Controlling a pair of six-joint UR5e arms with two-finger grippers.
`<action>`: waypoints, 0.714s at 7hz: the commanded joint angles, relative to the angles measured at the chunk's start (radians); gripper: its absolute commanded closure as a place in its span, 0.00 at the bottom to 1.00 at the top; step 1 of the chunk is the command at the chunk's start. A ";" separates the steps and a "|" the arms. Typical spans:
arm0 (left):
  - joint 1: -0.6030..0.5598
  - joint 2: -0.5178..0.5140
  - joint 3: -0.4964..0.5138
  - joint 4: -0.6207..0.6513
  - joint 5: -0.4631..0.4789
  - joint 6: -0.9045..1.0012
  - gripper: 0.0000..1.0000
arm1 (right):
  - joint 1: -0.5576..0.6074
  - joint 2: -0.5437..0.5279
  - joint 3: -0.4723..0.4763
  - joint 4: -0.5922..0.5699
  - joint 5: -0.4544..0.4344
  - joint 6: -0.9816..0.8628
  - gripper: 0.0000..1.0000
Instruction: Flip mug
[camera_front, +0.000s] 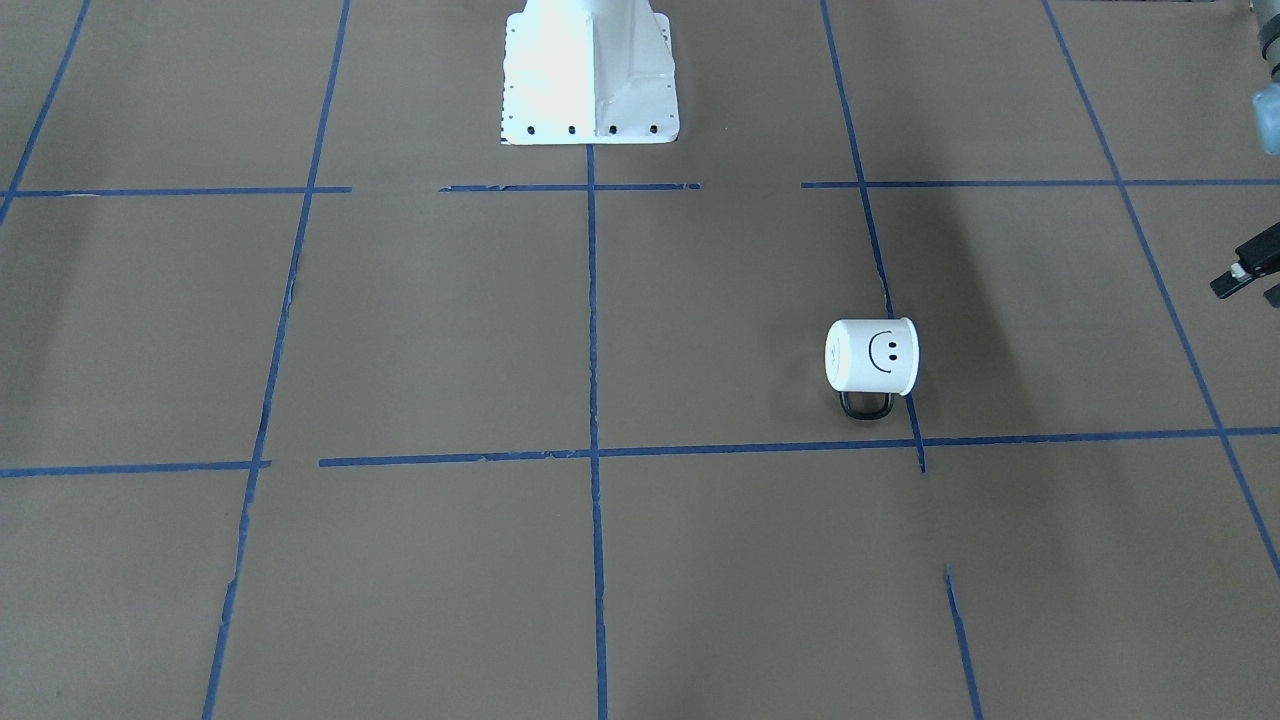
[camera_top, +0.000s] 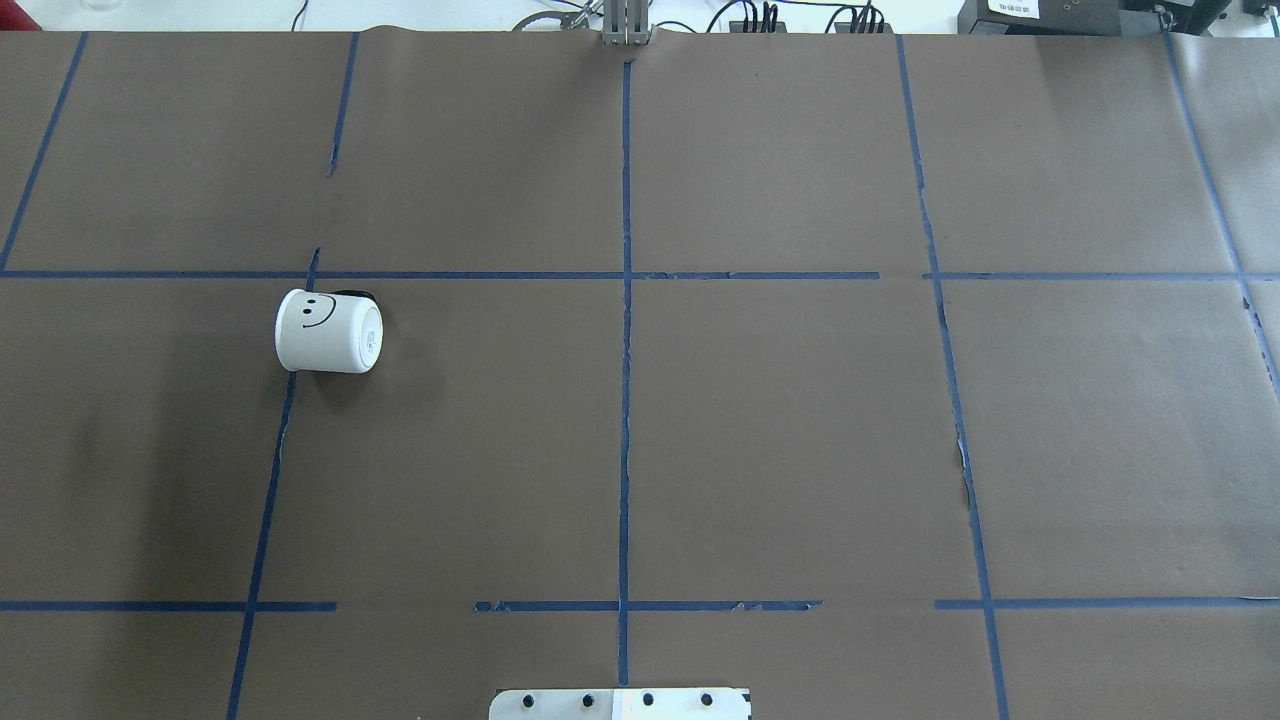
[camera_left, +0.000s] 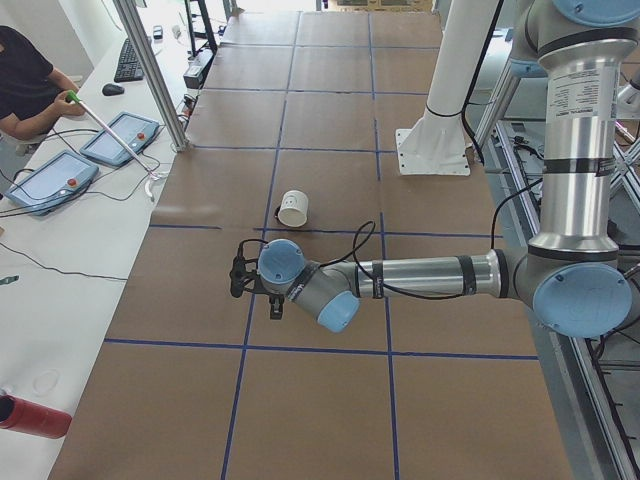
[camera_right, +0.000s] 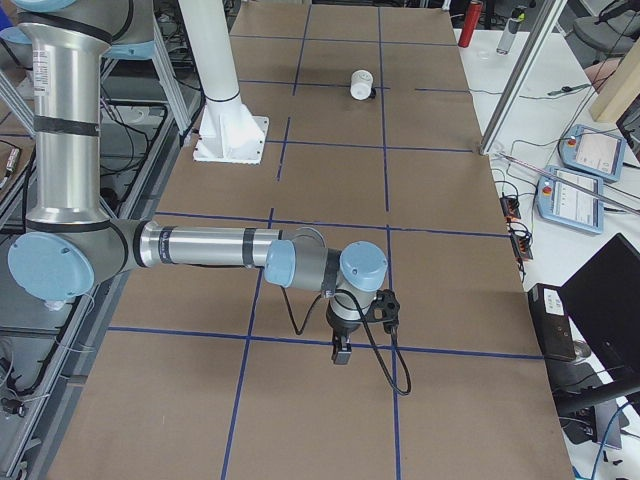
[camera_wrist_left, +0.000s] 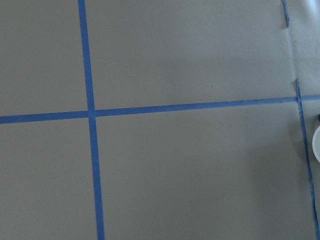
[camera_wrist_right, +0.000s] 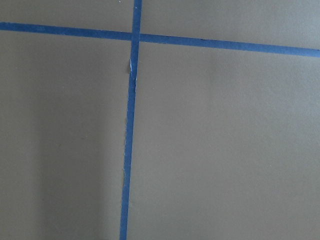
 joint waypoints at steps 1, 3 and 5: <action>0.108 0.003 0.100 -0.414 0.055 -0.346 0.00 | 0.000 0.000 -0.002 0.000 0.000 0.000 0.00; 0.241 -0.015 0.119 -0.649 0.171 -0.614 0.00 | 0.000 0.000 -0.002 0.000 0.000 0.000 0.00; 0.277 -0.077 0.169 -0.788 0.175 -0.734 0.00 | 0.000 0.000 -0.002 0.000 0.000 0.000 0.00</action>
